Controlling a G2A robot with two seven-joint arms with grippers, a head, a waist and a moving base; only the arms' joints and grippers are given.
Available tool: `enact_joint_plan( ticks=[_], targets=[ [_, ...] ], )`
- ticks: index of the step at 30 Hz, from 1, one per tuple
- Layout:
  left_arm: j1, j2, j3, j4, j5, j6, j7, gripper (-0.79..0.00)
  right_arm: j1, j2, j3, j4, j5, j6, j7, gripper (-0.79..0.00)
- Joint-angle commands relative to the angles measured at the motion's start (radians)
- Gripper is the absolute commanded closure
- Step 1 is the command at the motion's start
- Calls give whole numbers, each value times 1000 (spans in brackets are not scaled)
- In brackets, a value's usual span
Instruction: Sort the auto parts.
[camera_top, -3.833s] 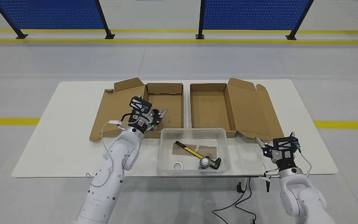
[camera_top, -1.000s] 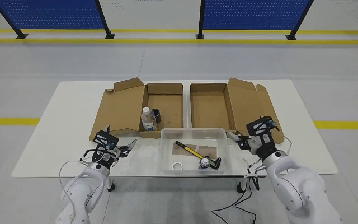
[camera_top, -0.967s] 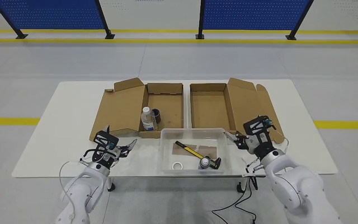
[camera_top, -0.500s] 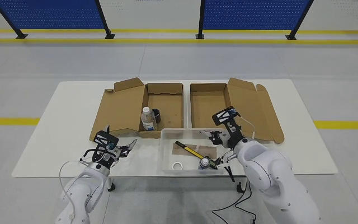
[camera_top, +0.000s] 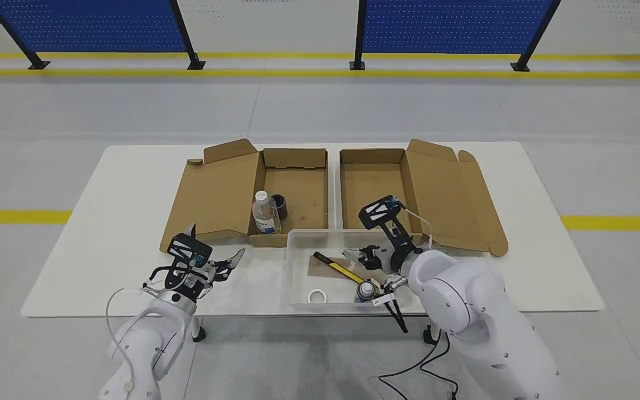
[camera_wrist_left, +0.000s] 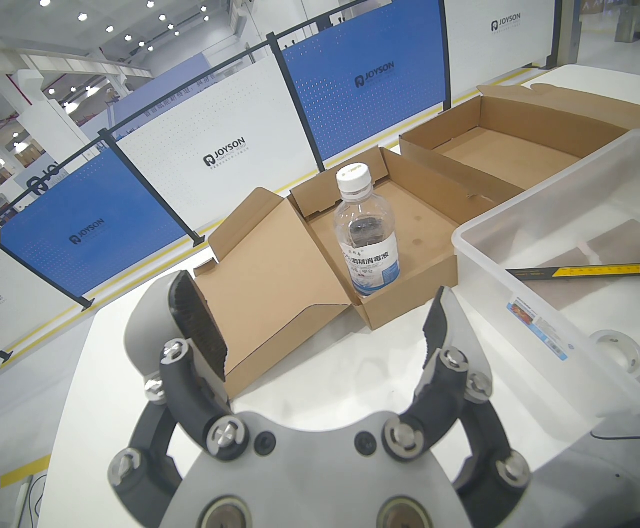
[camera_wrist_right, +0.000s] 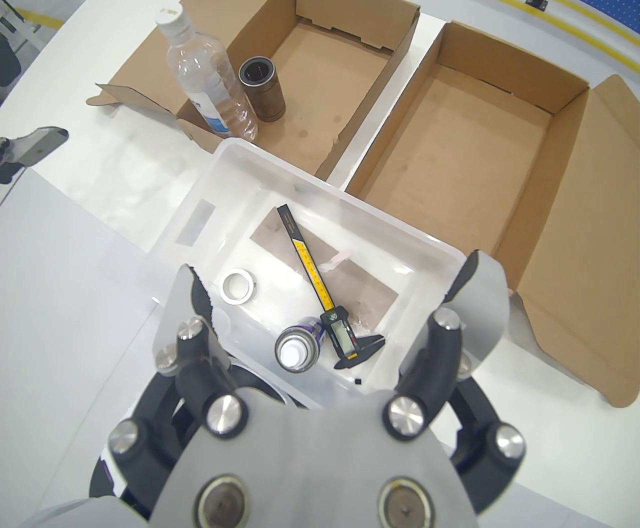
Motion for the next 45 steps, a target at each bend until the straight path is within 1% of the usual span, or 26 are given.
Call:
enact_joint_plan(
  ticks=[1, 10, 26, 29, 31, 34, 37, 41, 45],
  targets=[
    [0, 0, 0, 0, 0, 0, 0, -785, -26, 4, 16, -11, 0, -3, 0, -785],
    [0, 0, 0, 0, 0, 0, 0, -785, -144, 20, 73, -58, -10, -66, -24, -785],
    [0, 0, 0, 0, 0, 0, 0, -785, -146, 21, 74, -59, -14, -71, -28, -785],
    [0, 0, 0, 0, 0, 0, 0, -785, -150, 22, 62, -64, -37, -96, -45, -785],
    [0, 0, 0, 0, 0, 0, 0, -785, -150, 21, 46, -75, -50, -94, -37, -785],
    [0, 0, 0, 0, 0, 0, 0, -785, -141, 19, 22, -91, -78, -68, 14, -785],
    [0, 0, 0, 0, 0, 0, 0, -785, -111, 14, -5, -95, -104, -20, 103, -785],
    [0, 0, 0, 0, 0, 0, 0, -785, -37, 5, -58, -81, -131, -6, 252, -785],
    [0, 0, 0, 0, 0, 0, 0, -785, 37, -7, -112, -47, -146, -2, 356, -785]
  ],
)
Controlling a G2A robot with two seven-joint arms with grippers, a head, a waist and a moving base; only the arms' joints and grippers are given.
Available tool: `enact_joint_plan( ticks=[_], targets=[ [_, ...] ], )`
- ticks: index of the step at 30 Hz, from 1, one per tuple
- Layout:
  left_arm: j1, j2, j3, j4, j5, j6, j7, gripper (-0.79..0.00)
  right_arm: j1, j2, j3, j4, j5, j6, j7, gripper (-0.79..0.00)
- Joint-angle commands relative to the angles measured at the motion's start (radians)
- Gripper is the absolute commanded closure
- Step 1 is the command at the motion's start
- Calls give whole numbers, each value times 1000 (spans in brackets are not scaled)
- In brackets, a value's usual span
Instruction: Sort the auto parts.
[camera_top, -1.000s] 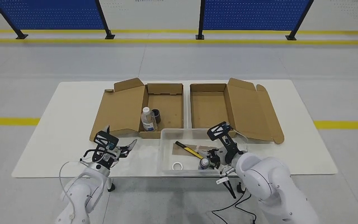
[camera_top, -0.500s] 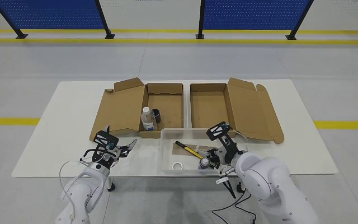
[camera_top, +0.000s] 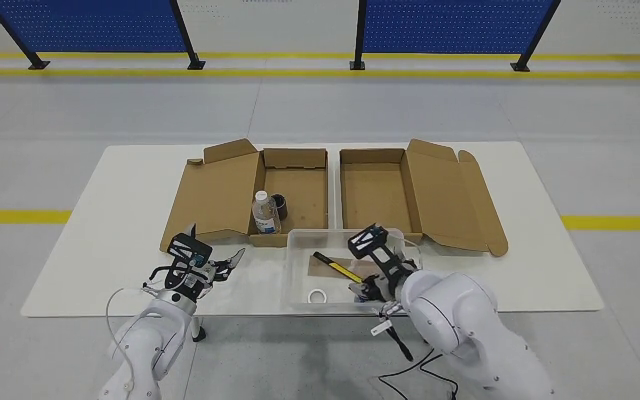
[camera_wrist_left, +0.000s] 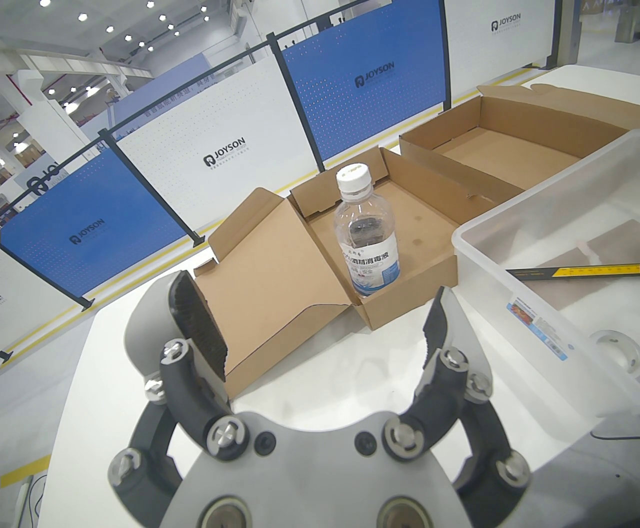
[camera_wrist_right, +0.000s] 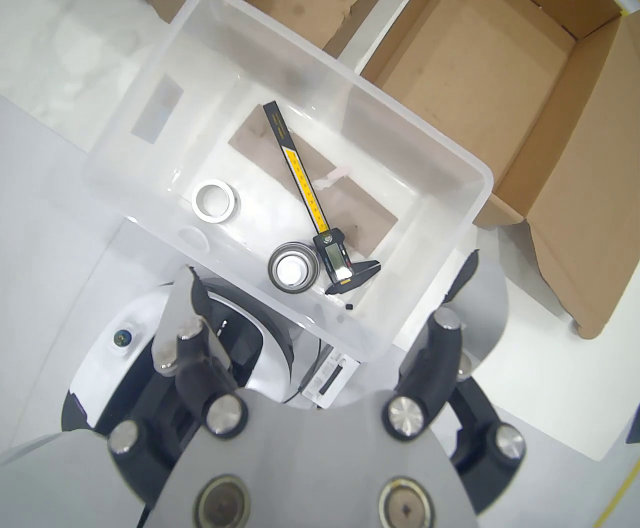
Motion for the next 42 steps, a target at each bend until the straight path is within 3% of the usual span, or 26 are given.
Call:
enact_joint_plan(
  ticks=[1, 4, 5, 7, 9, 21, 31, 42],
  targets=[
    [0, 0, 0, 0, 0, 0, 0, -785, 33, -5, -24, 23, -12, 1, 46, -785],
    [0, 0, 0, 0, 0, 0, 0, -785, 66, -14, -54, 53, -21, 17, 76, -785],
    [0, 0, 0, 0, 0, 0, 0, -785, 74, -17, -63, 60, -23, 19, 78, -594],
    [0, 0, 0, 0, 0, 0, 0, -785, 84, -20, -79, 81, -37, 19, 85, -382],
    [0, 0, 0, 0, 0, 0, 0, -785, 84, -24, -86, 95, -34, 27, 76, -351],
    [0, 0, 0, 0, 0, 0, 0, -785, 66, -34, -100, 151, -38, 26, 38, -317],
    [0, 0, 0, 0, 0, 0, 0, -785, 70, -42, -106, 181, -43, 20, 34, -354],
    [0, 0, 0, 0, 0, 0, 0, -785, 65, -49, -108, 197, -61, 21, 45, -523]
  ],
)
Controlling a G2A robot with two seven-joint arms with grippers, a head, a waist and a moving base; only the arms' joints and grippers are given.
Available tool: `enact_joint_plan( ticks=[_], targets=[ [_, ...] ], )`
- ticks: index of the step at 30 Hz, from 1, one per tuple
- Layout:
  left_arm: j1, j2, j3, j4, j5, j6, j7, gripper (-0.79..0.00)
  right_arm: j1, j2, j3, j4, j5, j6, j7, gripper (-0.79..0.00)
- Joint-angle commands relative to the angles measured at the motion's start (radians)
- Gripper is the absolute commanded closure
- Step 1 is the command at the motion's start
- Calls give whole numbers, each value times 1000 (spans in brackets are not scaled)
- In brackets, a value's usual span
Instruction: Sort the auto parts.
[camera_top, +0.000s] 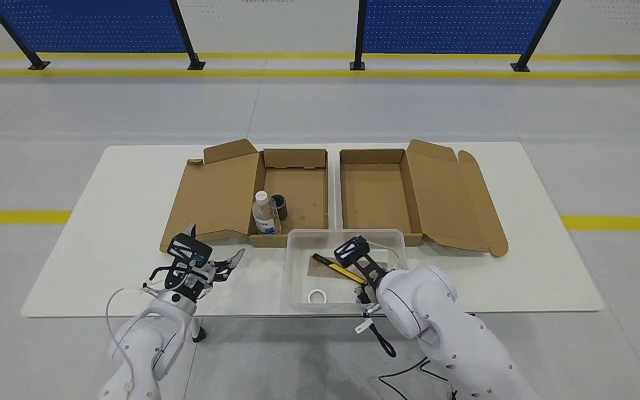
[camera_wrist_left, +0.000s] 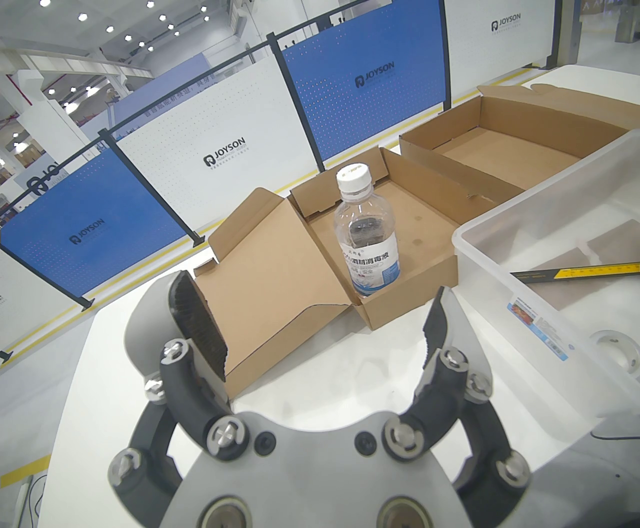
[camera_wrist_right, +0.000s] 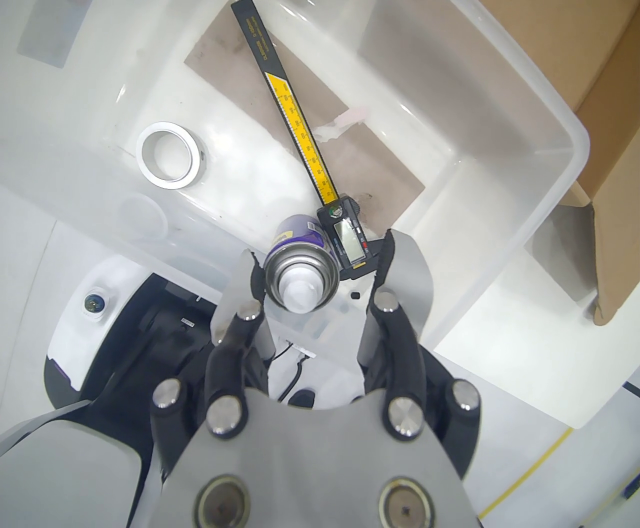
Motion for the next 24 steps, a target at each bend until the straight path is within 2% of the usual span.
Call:
enact_joint_plan(
  ticks=[1, 12, 18, 23, 24],
  targets=[
    [0, 0, 0, 0, 0, 0, 0, -785, -2, -1, 2, 1, -1, 0, 0, -536],
    [0, 0, 0, 0, 0, 0, 0, -785, -10, -8, 3, 21, -7, -3, 9, -449],
    [0, 0, 0, 0, 0, 0, 0, -785, -3, -13, -3, 42, -9, -15, 19, -477],
    [0, 0, 0, 0, 0, 0, 0, -785, 2, -18, -8, 68, -4, -20, 16, -443],
    [0, 0, 0, 0, 0, 0, 0, -785, 3, -19, -9, 72, -5, -21, 16, -409]
  ],
)
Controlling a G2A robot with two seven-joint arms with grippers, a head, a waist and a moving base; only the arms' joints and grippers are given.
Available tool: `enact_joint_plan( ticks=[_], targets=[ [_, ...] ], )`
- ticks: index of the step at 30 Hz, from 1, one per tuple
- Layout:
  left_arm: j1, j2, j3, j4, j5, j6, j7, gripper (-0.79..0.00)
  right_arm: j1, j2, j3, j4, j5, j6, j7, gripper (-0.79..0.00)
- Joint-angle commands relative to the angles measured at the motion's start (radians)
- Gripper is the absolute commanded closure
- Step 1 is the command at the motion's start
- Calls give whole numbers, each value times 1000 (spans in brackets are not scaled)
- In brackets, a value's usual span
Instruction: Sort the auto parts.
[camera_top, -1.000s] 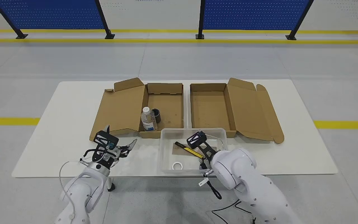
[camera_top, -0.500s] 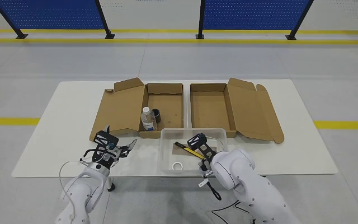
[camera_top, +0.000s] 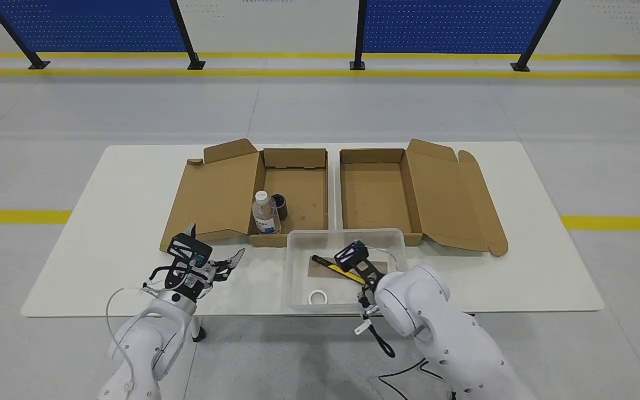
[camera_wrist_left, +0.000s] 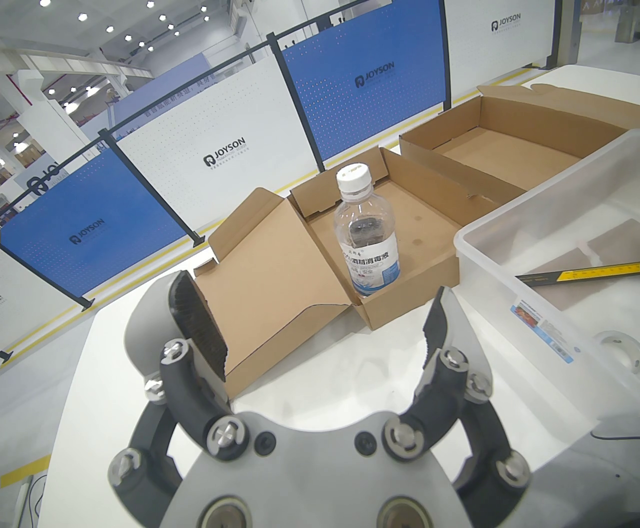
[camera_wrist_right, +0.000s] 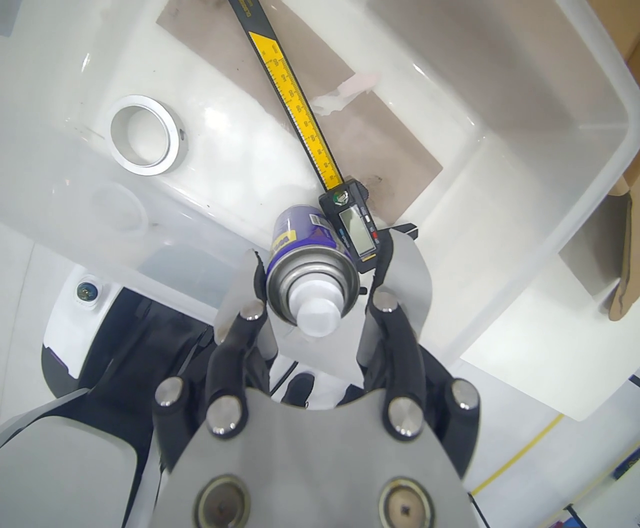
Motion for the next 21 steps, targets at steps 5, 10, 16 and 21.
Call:
enact_joint_plan(
  ticks=[5, 10, 16, 21],
  targets=[
    [0, 0, 0, 0, 0, 0, 0, -785, 5, -5, -3, 11, -3, -1, 2, -271],
    [0, 0, 0, 0, 0, 0, 0, -785, 4, -8, 0, 2, -8, 0, -1, 0],
    [0, 0, 0, 0, 0, 0, 0, -785, 2, -9, 18, -33, -9, 0, -9, 0],
    [0, 0, 0, 0, 0, 0, 0, -785, 12, -10, 49, -84, 13, -5, -28, 0]
  ],
)
